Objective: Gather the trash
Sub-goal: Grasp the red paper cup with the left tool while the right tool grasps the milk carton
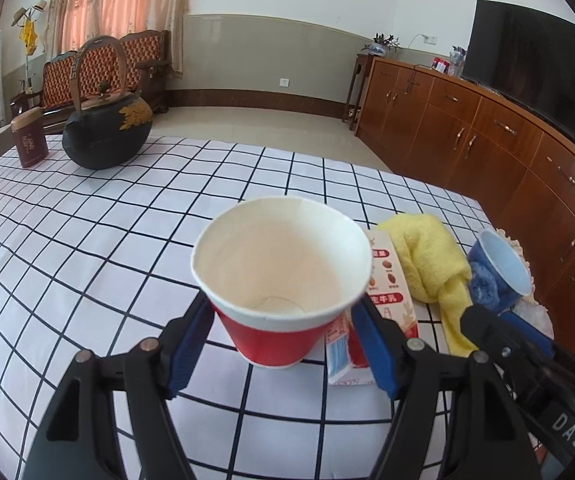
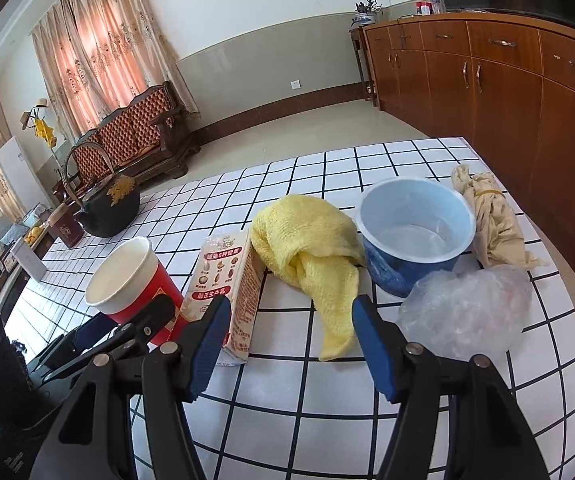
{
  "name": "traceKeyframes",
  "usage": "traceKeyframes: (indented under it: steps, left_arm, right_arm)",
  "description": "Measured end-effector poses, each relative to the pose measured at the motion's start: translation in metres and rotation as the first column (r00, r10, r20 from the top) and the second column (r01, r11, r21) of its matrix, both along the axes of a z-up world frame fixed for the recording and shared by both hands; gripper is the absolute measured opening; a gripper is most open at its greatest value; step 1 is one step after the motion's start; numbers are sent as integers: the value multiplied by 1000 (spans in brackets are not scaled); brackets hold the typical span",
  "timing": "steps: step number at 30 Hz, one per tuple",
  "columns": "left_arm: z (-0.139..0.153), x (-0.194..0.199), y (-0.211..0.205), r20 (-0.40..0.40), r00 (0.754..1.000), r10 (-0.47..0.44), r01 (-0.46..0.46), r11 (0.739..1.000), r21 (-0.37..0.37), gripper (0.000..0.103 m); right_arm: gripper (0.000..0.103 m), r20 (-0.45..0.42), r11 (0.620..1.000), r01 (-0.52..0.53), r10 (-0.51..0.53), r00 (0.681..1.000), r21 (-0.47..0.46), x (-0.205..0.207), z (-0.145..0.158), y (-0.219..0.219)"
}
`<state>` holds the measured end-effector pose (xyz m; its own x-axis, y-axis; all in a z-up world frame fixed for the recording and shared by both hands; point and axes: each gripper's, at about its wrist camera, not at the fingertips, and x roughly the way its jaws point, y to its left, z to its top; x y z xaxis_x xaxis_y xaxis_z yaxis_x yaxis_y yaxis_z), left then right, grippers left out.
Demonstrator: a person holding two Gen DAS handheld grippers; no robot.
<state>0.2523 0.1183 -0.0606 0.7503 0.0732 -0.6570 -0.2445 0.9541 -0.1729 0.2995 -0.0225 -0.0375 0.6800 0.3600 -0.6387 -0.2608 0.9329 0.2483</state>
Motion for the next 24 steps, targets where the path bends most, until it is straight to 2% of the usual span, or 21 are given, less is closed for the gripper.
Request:
traceKeyframes:
  steps: [3,4,7,11,16,20,24]
  left_arm:
    - [-1,2,4,8,1000,14,-14,1000,-9,70]
    - [0,1,6,14,1000,13,-13,1000,-19,64]
    - [2,-3,9,36,999,24,-23,999,-24,63]
    - [8,-12,15,70,996,56,-58,998,31,61]
    - [2,-16,35,30,996,78,-78,997,6,60]
    - [4,-24,46,39,994,100,-101,995,24,59]
    - [2,-29,60,27,993,118,-118,993,0,59]
  right_arm:
    - [65,-5,1000,5,-5,1000,0,2,-1,-2]
    - [65,-7,1000,5,-5,1000,0,2,-2,-2]
    - [65,-7,1000,3,-3,1000,-4,3,-3,-1]
    - [65,-11,1000,-7,7,1000,-14,3,-5,4]
    - [65,-11,1000,-24,23,1000,-19,3,-4,16]
    - [65,-20,999,-49,48,999,-20,4,-6,34]
    - [65,-30,996,-81,80,996,-23,7,-7,55]
